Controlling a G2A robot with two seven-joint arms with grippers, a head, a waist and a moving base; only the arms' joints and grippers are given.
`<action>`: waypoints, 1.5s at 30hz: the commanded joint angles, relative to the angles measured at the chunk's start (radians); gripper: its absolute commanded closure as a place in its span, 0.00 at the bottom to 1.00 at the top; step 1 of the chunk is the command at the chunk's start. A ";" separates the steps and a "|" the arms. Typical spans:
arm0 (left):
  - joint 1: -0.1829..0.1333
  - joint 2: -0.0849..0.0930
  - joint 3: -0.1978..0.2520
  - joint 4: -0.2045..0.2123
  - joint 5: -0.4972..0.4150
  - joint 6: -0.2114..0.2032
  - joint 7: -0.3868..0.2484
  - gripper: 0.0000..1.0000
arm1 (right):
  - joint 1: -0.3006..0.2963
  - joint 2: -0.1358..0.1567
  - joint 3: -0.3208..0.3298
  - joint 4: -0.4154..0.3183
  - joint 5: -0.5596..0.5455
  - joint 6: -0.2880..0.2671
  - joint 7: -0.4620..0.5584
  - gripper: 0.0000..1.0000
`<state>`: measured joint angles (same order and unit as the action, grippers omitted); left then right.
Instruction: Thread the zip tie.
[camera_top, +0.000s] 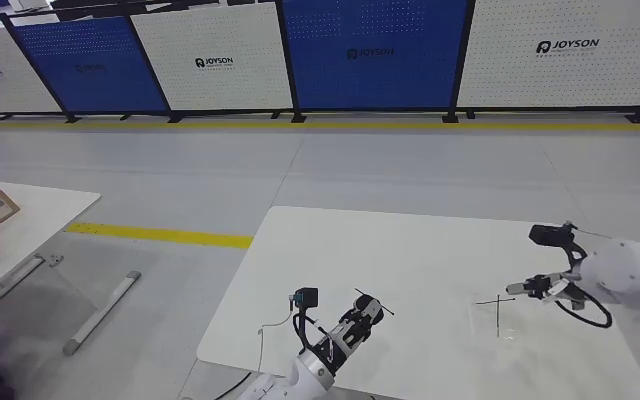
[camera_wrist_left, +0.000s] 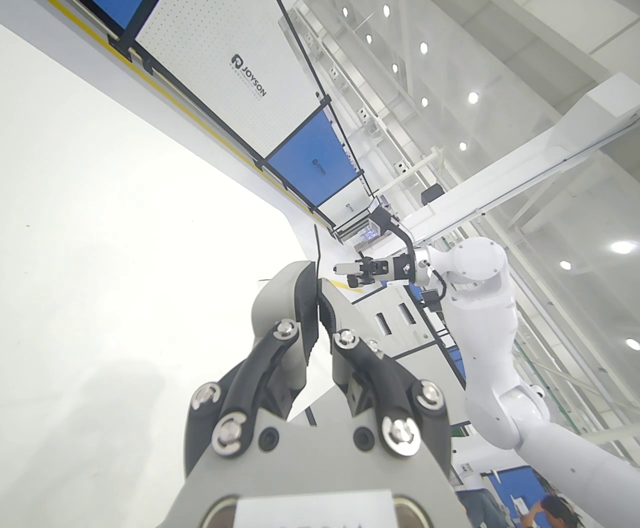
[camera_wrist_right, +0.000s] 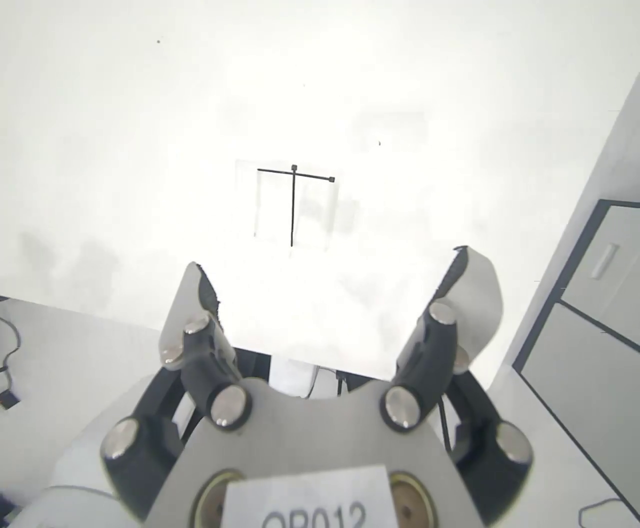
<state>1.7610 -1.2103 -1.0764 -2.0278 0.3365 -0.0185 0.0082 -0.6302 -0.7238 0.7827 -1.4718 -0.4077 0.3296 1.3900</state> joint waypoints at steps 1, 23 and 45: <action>0.000 0.000 0.000 0.000 0.000 0.000 0.000 1.00 | -0.005 0.000 0.003 -0.005 -0.004 0.001 0.000 0.00; 0.000 0.000 0.000 0.000 0.000 0.000 0.000 1.00 | 0.033 -0.026 -0.058 0.048 0.026 -0.212 0.000 0.00; 0.000 0.000 0.000 0.000 0.000 0.000 0.000 1.00 | 0.025 -0.054 -0.110 0.120 0.191 -0.311 0.000 0.00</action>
<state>1.7610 -1.2103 -1.0764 -2.0278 0.3365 -0.0185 0.0082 -0.6111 -0.7734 0.6799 -1.3582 -0.2206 -0.0242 1.3901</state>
